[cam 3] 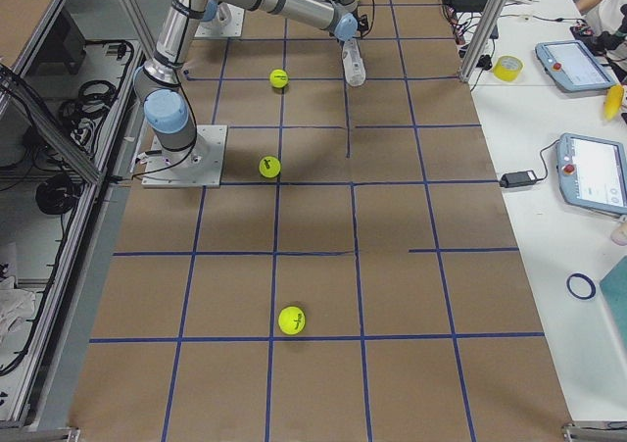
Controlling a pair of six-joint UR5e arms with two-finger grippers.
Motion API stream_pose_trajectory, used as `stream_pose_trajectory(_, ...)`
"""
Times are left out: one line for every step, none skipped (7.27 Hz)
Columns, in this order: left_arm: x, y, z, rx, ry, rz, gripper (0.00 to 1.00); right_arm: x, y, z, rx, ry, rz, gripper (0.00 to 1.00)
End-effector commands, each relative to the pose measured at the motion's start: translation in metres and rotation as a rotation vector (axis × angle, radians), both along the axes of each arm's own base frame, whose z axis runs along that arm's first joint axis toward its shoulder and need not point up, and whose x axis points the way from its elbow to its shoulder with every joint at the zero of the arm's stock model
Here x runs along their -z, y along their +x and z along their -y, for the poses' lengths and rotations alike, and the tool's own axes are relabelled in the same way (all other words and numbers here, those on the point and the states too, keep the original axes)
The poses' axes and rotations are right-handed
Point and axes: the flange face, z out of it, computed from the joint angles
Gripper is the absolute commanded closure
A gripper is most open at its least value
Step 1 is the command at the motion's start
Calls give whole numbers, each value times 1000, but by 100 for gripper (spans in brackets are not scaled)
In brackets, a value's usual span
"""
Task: Lift up tennis ball bucket
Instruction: 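Carry the can toward the table center with the right gripper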
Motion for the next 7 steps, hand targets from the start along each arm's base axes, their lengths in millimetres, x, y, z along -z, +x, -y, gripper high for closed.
stream_pose_trajectory(3, 4, 3, -3, 4, 10, 0, -18, -1, -1, 48, -4, 17, 0)
stream_pose_trajectory(5, 9, 6, -24, 4, 12, 0, -41, -6, -1, 129, -5, 40, 0)
stream_pose_trajectory(10, 11, 8, -15, 13, 13, 0, -61, -24, 0, 236, 56, 36, 0)
stream_pose_trajectory(15, 11, 12, -23, 8, 9, 0, -79, -46, 8, 386, 82, 43, 0)
stream_pose_trajectory(22, 12, 23, -25, -27, 2, 0, -93, -73, 19, 490, 111, 46, 0)
stream_pose_trajectory(36, 13, 38, -22, -57, -1, 0, -116, -102, 29, 554, 110, 56, 0)
stream_pose_trajectory(57, 6, 55, -21, -80, -79, 0, -146, -132, 31, 668, 138, 63, 0)
